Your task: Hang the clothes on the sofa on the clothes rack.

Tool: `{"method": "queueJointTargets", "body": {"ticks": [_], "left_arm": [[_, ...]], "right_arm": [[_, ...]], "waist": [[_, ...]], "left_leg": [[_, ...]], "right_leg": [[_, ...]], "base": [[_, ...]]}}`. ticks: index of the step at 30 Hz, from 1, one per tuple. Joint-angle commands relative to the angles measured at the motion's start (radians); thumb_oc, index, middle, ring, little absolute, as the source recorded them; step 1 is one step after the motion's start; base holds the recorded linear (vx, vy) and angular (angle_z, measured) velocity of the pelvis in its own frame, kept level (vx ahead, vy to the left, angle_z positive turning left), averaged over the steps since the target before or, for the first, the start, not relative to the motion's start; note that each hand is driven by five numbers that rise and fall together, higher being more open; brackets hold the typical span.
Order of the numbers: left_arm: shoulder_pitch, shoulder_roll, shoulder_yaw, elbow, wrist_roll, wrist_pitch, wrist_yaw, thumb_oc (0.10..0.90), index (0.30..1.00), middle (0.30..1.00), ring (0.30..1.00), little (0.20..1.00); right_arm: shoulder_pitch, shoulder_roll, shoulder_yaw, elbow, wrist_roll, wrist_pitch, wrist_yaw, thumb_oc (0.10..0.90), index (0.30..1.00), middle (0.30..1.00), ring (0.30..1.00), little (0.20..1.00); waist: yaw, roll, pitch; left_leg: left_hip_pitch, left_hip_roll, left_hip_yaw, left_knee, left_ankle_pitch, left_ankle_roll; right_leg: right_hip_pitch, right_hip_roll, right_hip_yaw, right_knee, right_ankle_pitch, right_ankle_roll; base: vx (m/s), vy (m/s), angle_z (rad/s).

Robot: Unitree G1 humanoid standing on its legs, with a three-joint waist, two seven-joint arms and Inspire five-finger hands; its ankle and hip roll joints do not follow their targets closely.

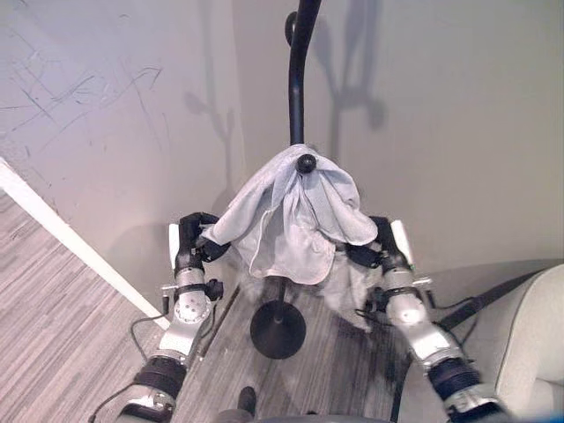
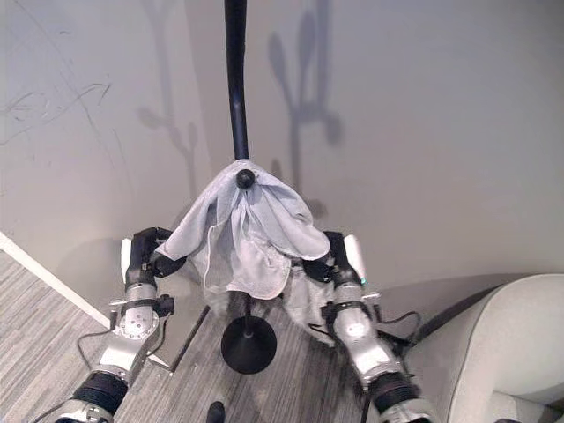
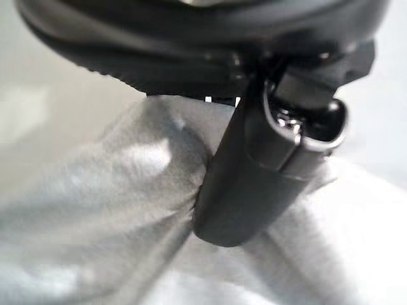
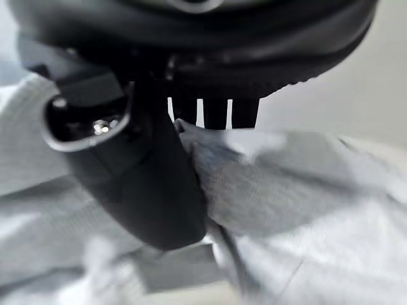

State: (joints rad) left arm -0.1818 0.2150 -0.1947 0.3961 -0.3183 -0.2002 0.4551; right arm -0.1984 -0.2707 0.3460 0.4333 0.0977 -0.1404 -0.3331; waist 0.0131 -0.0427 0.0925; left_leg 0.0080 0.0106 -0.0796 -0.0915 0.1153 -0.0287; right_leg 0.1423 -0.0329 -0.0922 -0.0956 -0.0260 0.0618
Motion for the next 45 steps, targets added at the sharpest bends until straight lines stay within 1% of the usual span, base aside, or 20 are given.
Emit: {"method": "queueJointTargets", "body": {"ticks": [1, 3, 8, 10, 13, 19, 23, 25, 28, 29, 31, 35, 38, 39, 40, 41, 42, 43, 44, 45], "left_arm": [[-0.049, 0.012, -0.009, -0.06, -0.201, -0.1, -0.052, 0.8, 0.9, 0.9, 0.9, 0.9], [-0.031, 0.0, -0.015, -0.073, -0.257, -0.105, -0.076, 0.8, 0.9, 0.9, 0.9, 0.9], [0.003, 0.002, -0.003, -0.088, -0.285, -0.101, -0.104, 0.8, 0.9, 0.9, 0.9, 0.9], [0.036, 0.002, 0.011, -0.087, -0.305, -0.097, -0.122, 0.8, 0.9, 0.9, 0.9, 0.9], [0.071, 0.013, 0.024, -0.07, -0.254, -0.086, -0.131, 0.8, 0.9, 0.9, 0.9, 0.9], [0.123, 0.02, 0.046, -0.034, -0.211, -0.092, -0.138, 0.8, 0.9, 0.9, 0.9, 0.9], [0.148, 0.03, 0.035, -0.05, -0.197, -0.079, -0.17, 0.8, 0.9, 0.9, 0.9, 0.9], [0.166, 0.043, 0.033, -0.053, -0.19, -0.076, -0.209, 0.8, 0.9, 0.9, 0.9, 0.9], [0.208, 0.075, 0.038, -0.018, -0.177, -0.073, -0.299, 0.8, 0.9, 0.9, 0.9, 0.9], [0.209, 0.076, 0.038, -0.017, -0.178, -0.073, -0.3, 0.8, 0.9, 0.9, 0.9, 0.9], [0.241, 0.059, 0.066, 0.069, -0.255, -0.049, -0.346, 0.8, 0.9, 0.9, 0.9, 0.9], [0.253, 0.001, 0.103, 0.282, -0.313, -0.015, -0.346, 0.8, 0.9, 0.9, 0.9, 0.9], [0.24, -0.021, 0.121, 0.482, -0.281, 0.002, -0.344, 0.8, 0.9, 0.9, 0.9, 0.9], [0.24, -0.021, 0.121, 0.482, -0.281, 0.002, -0.344, 0.8, 0.9, 0.9, 0.9, 0.9], [0.231, -0.034, 0.131, 0.562, -0.286, 0.013, -0.348, 0.8, 0.9, 0.9, 0.9, 0.9], [0.219, -0.043, 0.145, 0.659, -0.271, 0.028, -0.354, 0.8, 0.9, 0.9, 0.9, 0.9], [0.19, -0.042, 0.146, 0.804, -0.185, 0.036, -0.364, 0.8, 0.9, 0.9, 0.9, 0.9], [0.183, -0.043, 0.127, 0.868, -0.096, 0.04, -0.36, 0.8, 0.9, 0.9, 0.9, 0.9], [0.181, -0.043, 0.128, 0.869, -0.095, 0.039, -0.36, 0.8, 0.9, 0.9, 0.9, 0.9], [0.181, -0.048, 0.101, 0.942, 0.004, 0.048, -0.354, 0.8, 0.9, 0.9, 0.9, 0.9]], "right_arm": [[-0.049, 0.029, 0.038, -0.094, 0.221, -0.134, 0.092, 0.521, 0.481, 0.481, 0.481, 0.481], [-0.039, 0.032, 0.066, -0.116, 0.253, -0.138, 0.13, 0.8, 0.9, 0.9, 0.9, 0.9], [-0.023, -0.009, 0.069, -0.166, 0.211, -0.132, 0.154, 0.8, 0.9, 0.9, 0.9, 0.9], [-0.002, -0.043, 0.043, -0.188, 0.179, -0.129, 0.163, 0.8, 0.9, 0.9, 0.9, 0.9], [0.033, -0.067, 0.015, -0.195, 0.151, -0.13, 0.176, 0.8, 0.9, 0.9, 0.9, 0.9], [0.107, -0.069, -0.03, -0.173, 0.129, -0.131, 0.176, 0.8, 0.9, 0.9, 0.9, 0.9], [0.135, -0.065, -0.034, -0.108, 0.104, -0.114, 0.17, 0.8, 0.9, 0.9, 0.9, 0.9], [0.158, -0.067, -0.041, -0.1, 0.119, -0.114, 0.193, 0.8, 0.9, 0.9, 0.9, 0.9], [0.213, -0.05, -0.078, -0.08, 0.197, -0.127, 0.234, 0.8, 0.9, 0.9, 0.9, 0.9], [0.214, -0.05, -0.079, -0.08, 0.198, -0.127, 0.235, 0.8, 0.9, 0.9, 0.9, 0.9], [0.25, -0.003, -0.116, -0.02, 0.275, -0.133, 0.222, 0.8, 0.9, 0.9, 0.9, 0.9], [0.286, 0.042, -0.137, 0.072, 0.271, -0.112, 0.176, 0.8, 0.9, 0.9, 0.9, 0.9], [0.288, 0.081, -0.149, 0.197, 0.347, -0.105, 0.161, 0.8, 0.9, 0.9, 0.9, 0.9], [0.287, 0.081, -0.149, 0.197, 0.347, -0.106, 0.161, 0.8, 0.9, 0.9, 0.9, 0.9], [0.284, 0.1, -0.155, 0.267, 0.396, -0.101, 0.163, 0.8, 0.9, 0.9, 0.9, 0.9], [0.277, 0.118, -0.156, 0.343, 0.451, -0.09, 0.179, 0.8, 0.9, 0.9, 0.9, 0.9], [0.244, 0.139, -0.171, 0.517, 0.535, -0.072, 0.21, 0.8, 0.9, 0.9, 0.9, 0.9], [0.226, 0.145, -0.186, 0.611, 0.534, -0.063, 0.204, 0.8, 0.9, 0.9, 0.9, 0.9], [0.223, 0.145, -0.187, 0.613, 0.535, -0.064, 0.206, 0.8, 0.9, 0.9, 0.9, 0.9], [0.191, 0.144, -0.214, 0.736, 0.53, -0.053, 0.203, 0.8, 0.9, 0.9, 0.9, 0.9]], "waist": [[0.037, -0.019, -0.033], [0.038, -0.018, -0.034], [0.038, -0.017, -0.04], [0.038, -0.017, -0.043], [0.038, -0.017, -0.046], [0.037, -0.018, -0.048], [0.035, -0.013, -0.043], [0.034, -0.011, -0.039], [0.028, -0.007, -0.036], [0.029, -0.007, -0.037], [0.021, 0.003, -0.033], [0.01, 0.013, -0.028], [0.003, 0.018, -0.025], [0.003, 0.018, -0.025], [0.002, 0.019, -0.025], [0.002, 0.02, -0.027], [0.003, 0.019, -0.026], [0.004, 0.021, -0.03], [0.005, 0.021, -0.028], [0.007, 0.022, -0.033]], "left_leg": [[0.07, -0.004, 0.003, 0.011, -0.124, 0.023], [0.072, -0.005, 0.002, 0.01, -0.123, 0.023], [0.075, -0.006, 0.0, 0.009, -0.126, 0.023], [0.076, -0.006, 0.0, 0.009, -0.127, 0.023], [0.078, -0.005, -0.001, 0.009, -0.13, 0.024], [0.083, -0.006, 0.001, 0.008, -0.133, 0.024], [0.082, -0.006, 0.001, 0.008, -0.134, 0.025], [0.081, -0.006, 0.002, 0.009, -0.134, 0.025], [0.081, -0.005, 0.005, 0.009, -0.135, 0.024], [0.081, -0.005, 0.005, 0.009, -0.135, 0.024], [0.082, -0.004, 0.012, 0.008, -0.136, 0.024], [0.08, -0.004, 0.019, 0.009, -0.136, 0.025], [0.08, -0.004, 0.022, 0.01, -0.137, 0.025], [0.08, -0.004, 0.022, 0.01, -0.137, 0.025], [0.08, -0.004, 0.022, 0.01, -0.137, 0.024], [0.08, -0.004, 0.022, 0.009, -0.137, 0.023], [0.08, -0.003, 0.022, 0.009, -0.138, 0.022], [0.079, -0.003, 0.02, 0.008, -0.139, 0.022], [0.08, -0.003, 0.02, 0.008, -0.139, 0.022], [0.083, -0.003, 0.02, 0.007, -0.142, 0.02]], "right_leg": [[-0.033, -0.028, -0.051, 0.036, 0.003, 0.017], [-0.032, -0.029, -0.053, 0.036, 0.003, 0.016], [-0.029, -0.031, -0.056, 0.035, 0.002, 0.018], [-0.026, -0.033, -0.058, 0.036, 0.002, 0.02], [-0.023, -0.035, -0.059, 0.035, 0.001, 0.02], [-0.016, -0.036, -0.06, 0.029, 0.001, 0.021], [-0.018, -0.038, -0.062, 0.031, 0.001, 0.021], [-0.018, -0.039, -0.063, 0.031, 0.0, 0.021], [-0.019, -0.04, -0.062, 0.031, 0.001, 0.024], [-0.018, -0.04, -0.061, 0.031, 0.001, 0.024], [-0.023, -0.041, -0.054, 0.034, 0.002, 0.024], [-0.03, -0.04, -0.049, 0.038, 0.001, 0.024], [-0.035, -0.039, -0.047, 0.039, 0.001, 0.023], [-0.035, -0.039, -0.047, 0.039, 0.001, 0.023], [-0.035, -0.039, -0.045, 0.039, 0.001, 0.022], [-0.037, -0.038, -0.045, 0.039, 0.001, 0.021], [-0.036, -0.036, -0.046, 0.039, 0.0, 0.019], [-0.035, -0.036, -0.048, 0.038, -0.001, 0.018], [-0.035, -0.036, -0.048, 0.038, -0.002, 0.018], [-0.029, -0.037, -0.052, 0.034, -0.003, 0.017]], "base": [[0.0, 0.028, 0.04], [0.01, 0.034, 0.04], [0.0, 0.01, 0.02], [0.0, 0.0, 0.0], [0.01, 0.01, 0.05], [0.0, 0.001, 0.01], [0.0, 0.0, 0.0], [0.0, 0.0, 0.0], [0.0, 0.0, 0.0], [0.0, 0.0, 0.0], [-0.01, 0.035, -0.04], [-0.01, 0.029, -0.09], [0.0, 0.0, 0.0], [0.0, 0.0, 0.0], [0.0, 0.0, 0.0], [0.0, 0.0, 0.0], [0.0, 0.0, 0.0], [0.0, 0.0, 0.0], [0.0, 0.0, 0.0], [0.04, 0.013, 0.03]]}}
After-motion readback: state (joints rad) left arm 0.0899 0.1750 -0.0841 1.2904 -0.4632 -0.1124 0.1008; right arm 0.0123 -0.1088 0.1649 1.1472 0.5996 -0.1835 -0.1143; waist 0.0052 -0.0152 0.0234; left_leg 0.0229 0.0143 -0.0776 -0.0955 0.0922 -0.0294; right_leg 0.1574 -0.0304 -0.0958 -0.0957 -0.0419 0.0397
